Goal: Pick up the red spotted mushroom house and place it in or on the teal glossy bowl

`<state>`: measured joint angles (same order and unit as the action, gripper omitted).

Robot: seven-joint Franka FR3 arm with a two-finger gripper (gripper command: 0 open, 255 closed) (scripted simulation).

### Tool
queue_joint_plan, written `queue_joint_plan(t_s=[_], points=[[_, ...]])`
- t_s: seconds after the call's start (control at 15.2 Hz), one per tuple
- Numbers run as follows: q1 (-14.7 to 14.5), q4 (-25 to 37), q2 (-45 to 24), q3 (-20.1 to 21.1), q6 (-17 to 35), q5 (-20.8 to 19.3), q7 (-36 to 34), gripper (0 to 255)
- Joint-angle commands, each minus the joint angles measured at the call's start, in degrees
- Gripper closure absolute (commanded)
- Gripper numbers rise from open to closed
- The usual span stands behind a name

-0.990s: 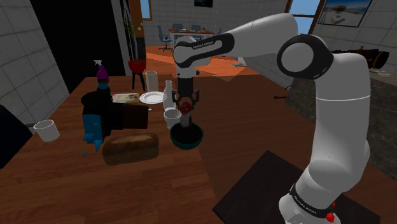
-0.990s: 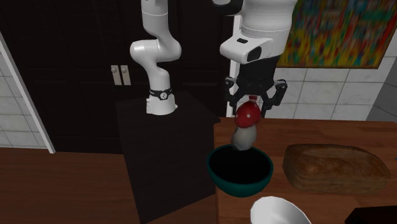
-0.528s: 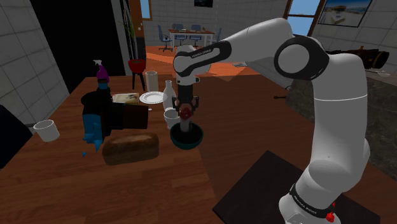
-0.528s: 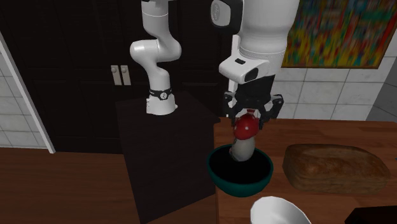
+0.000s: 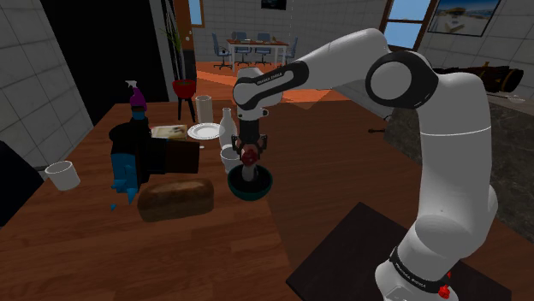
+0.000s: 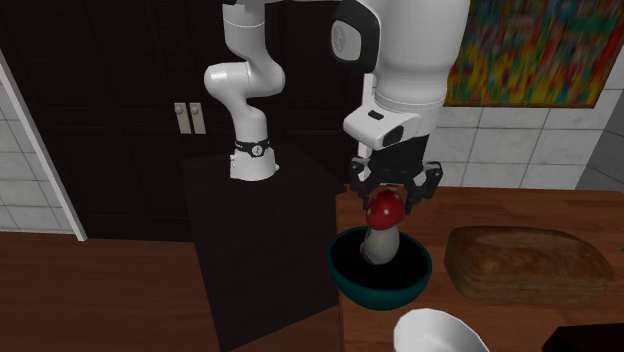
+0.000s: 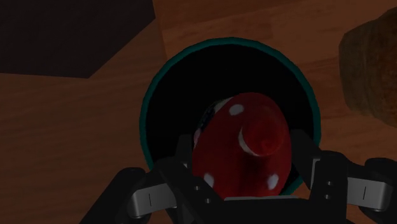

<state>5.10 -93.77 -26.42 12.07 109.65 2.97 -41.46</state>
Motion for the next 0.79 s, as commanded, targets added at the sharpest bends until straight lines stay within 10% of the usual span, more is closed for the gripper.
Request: queue_joint_plan(t_s=[0.0,0.13,0.2,0.73], points=[[0.0,0.0,0.0,0.0,0.0,0.0,0.0,255],[0.0,0.0,0.0,0.0,0.0,0.0,0.0,255],[0.0,-0.1,0.0,0.0,0.1,0.0,0.0,0],[0.3,4.8,0.6,-0.1,-5.5,0.0,0.0,0]])
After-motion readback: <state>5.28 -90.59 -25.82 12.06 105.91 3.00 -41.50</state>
